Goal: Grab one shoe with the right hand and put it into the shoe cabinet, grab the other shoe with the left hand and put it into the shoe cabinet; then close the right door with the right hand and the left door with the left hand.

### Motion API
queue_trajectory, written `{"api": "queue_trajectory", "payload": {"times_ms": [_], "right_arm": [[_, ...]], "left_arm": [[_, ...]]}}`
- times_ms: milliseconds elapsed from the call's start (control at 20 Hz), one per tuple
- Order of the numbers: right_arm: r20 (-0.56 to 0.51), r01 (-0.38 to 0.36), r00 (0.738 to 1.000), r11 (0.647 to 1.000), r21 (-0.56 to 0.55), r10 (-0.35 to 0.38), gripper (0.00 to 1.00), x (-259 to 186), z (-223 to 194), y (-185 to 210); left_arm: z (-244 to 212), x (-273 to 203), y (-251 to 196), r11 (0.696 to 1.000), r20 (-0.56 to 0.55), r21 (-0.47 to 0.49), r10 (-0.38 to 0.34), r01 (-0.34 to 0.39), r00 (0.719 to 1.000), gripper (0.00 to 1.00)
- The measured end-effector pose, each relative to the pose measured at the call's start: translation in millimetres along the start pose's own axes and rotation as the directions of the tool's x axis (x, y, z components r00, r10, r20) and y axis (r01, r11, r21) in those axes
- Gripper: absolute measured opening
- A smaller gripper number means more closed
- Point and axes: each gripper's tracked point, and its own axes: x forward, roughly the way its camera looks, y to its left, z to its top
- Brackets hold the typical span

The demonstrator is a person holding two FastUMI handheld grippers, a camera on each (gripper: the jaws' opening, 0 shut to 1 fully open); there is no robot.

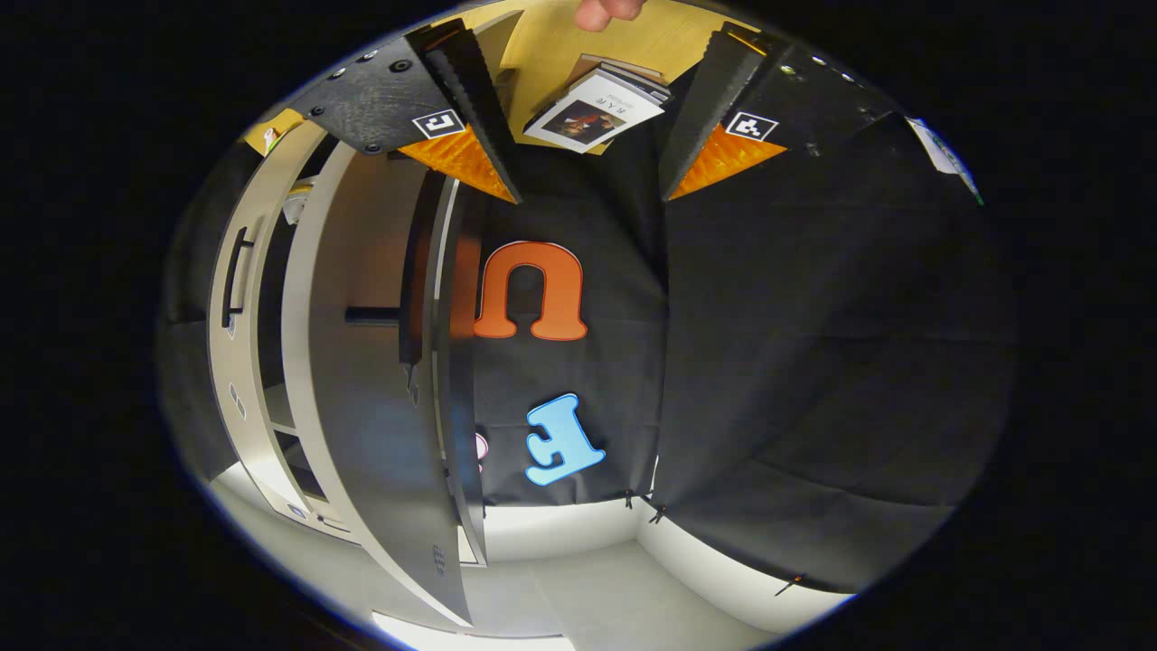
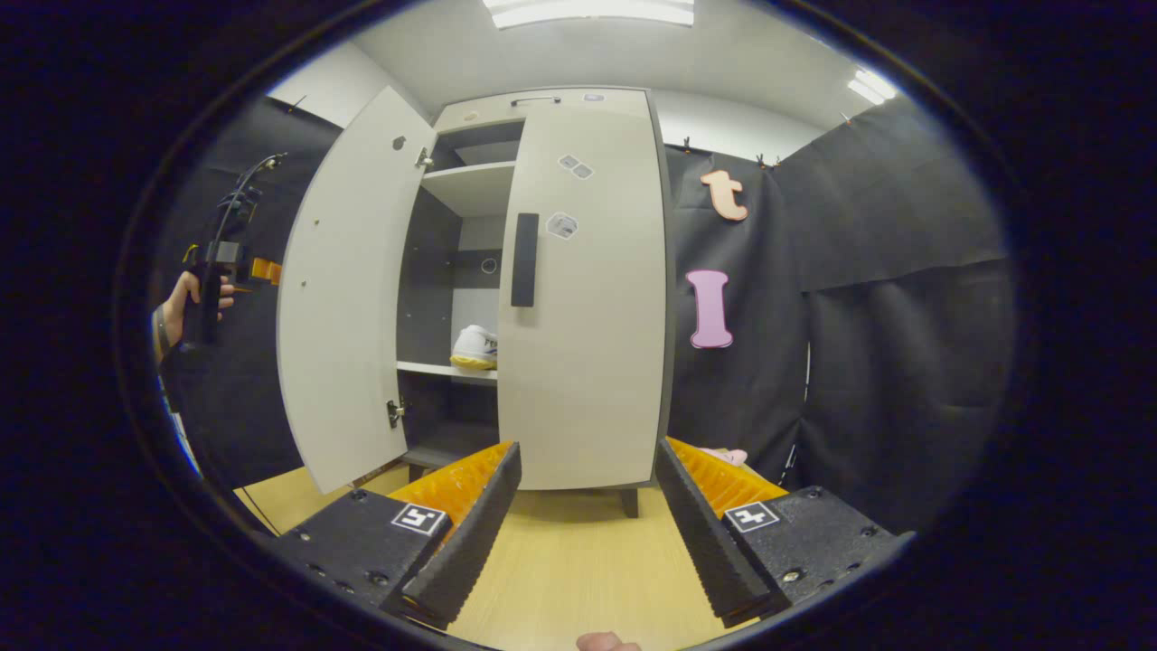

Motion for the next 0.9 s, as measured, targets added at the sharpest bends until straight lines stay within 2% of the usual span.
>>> {"api": "queue_trajectory", "payload": {"times_ms": [50, 100, 150, 400, 450, 500, 550, 600, 900], "right_arm": [[0.006, 0.002, 1.0, 1.0, -0.001, -0.002, 0.97, 1.2, 2.1, -0.6], [0.011, 0.003, 1.0, 1.0, -0.003, -0.003, 0.92, 2.9, 4.2, -0.9], [0.015, 0.005, 1.0, 1.0, -0.008, -0.005, 0.97, 3.7, 5.9, -2.1], [0.015, 0.0, 1.0, 0.999, -0.032, 0.001, 0.97, 6.6, 6.8, -1.2], [0.015, 0.0, 1.0, 0.999, -0.041, 0.001, 0.93, 7.3, 7.1, -1.9], [0.02, 0.001, 1.0, 0.999, -0.044, 0.0, 0.93, 7.2, 8.2, -3.2], [0.023, 0.001, 1.0, 0.999, -0.043, 0.0, 0.93, 7.0, 8.7, -4.6], [0.023, 0.002, 1.0, 0.999, -0.042, -0.001, 0.97, 6.6, 7.6, -4.5], [0.001, 0.03, 1.0, 0.999, -0.029, -0.03, 0.97, 7.0, 0.7, -24.4]], "left_arm": [[0.5, 2.2, 0.2, 1.0, -0.005, 0.002, -0.007, 0.007, 1.0, 0.89], [1.1, 4.4, -0.4, 1.0, 0.0, 0.002, -0.015, 0.015, 1.0, 0.88], [0.7, 2.3, -2.2, 1.0, -0.013, -0.008, -0.026, 0.026, 1.0, 0.88], [0.1, -2.6, -19.3, 0.998, -0.011, -0.019, -0.065, 0.065, 0.998, 0.88], [-0.2, -6.3, -24.6, 0.998, -0.006, -0.019, -0.066, 0.066, 0.998, 0.88], [-0.3, -9.1, -32.3, 0.997, -0.007, -0.023, -0.073, 0.073, 0.997, 0.88], [-0.5, -12.6, -42.7, 0.996, -0.008, -0.024, -0.09, 0.09, 0.996, 0.88], [-2.1, -14.6, -56.9, 0.993, -0.011, -0.024, -0.115, 0.115, 0.993, 0.88], [-3.1, -8.2, -158.3, 0.961, 0.004, -0.033, -0.274, 0.274, 0.962, 0.88]]}}
